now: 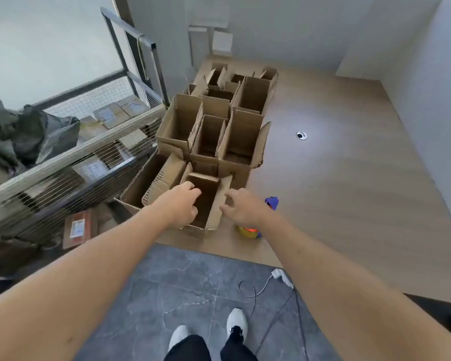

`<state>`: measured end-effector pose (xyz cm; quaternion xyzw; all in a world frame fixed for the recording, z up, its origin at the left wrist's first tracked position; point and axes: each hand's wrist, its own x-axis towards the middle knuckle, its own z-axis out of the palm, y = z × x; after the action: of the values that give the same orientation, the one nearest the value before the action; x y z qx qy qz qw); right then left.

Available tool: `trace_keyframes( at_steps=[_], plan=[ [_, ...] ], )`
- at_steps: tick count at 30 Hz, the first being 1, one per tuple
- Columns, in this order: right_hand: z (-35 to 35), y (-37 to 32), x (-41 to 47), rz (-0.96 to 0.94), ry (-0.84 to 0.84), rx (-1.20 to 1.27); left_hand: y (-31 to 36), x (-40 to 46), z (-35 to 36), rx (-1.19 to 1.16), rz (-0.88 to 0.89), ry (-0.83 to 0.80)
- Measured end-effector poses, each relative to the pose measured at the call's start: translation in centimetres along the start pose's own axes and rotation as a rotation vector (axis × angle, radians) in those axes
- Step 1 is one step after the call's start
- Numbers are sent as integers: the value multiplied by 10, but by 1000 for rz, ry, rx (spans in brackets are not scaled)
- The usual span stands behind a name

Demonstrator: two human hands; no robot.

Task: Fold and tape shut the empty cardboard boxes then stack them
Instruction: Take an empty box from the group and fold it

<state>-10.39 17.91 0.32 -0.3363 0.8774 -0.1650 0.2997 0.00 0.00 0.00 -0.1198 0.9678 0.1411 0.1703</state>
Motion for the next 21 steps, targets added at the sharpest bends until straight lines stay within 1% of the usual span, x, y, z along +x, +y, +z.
trace_keyframes(
  at_steps=[1, 4, 5, 7, 12, 14, 17, 21],
  plan=[
    [7, 0, 7, 15, -18, 5, -4, 1, 5, 20, -16, -26],
    [31, -4, 22, 83, -85, -5, -18, 1, 23, 84, -27, -33],
    [40, -5, 27, 109, -76, -1, -22, 1, 29, 111, -21, -20],
    [53, -7, 34, 159, -5, 46, -29, 0, 40, 144, 8, 30],
    [80, -17, 36, 243, 277, 271, -41, -9, 56, 145, 71, 94],
    [87, -22, 30, 288, 311, 384, -44, -12, 58, 167, 74, 85],
    [89, -31, 16, 344, 314, 572, -46, -20, 55, 212, 92, 55],
    [83, -44, -3, 369, 329, 678, -48, -35, 41, 237, 123, 31]
  ],
)
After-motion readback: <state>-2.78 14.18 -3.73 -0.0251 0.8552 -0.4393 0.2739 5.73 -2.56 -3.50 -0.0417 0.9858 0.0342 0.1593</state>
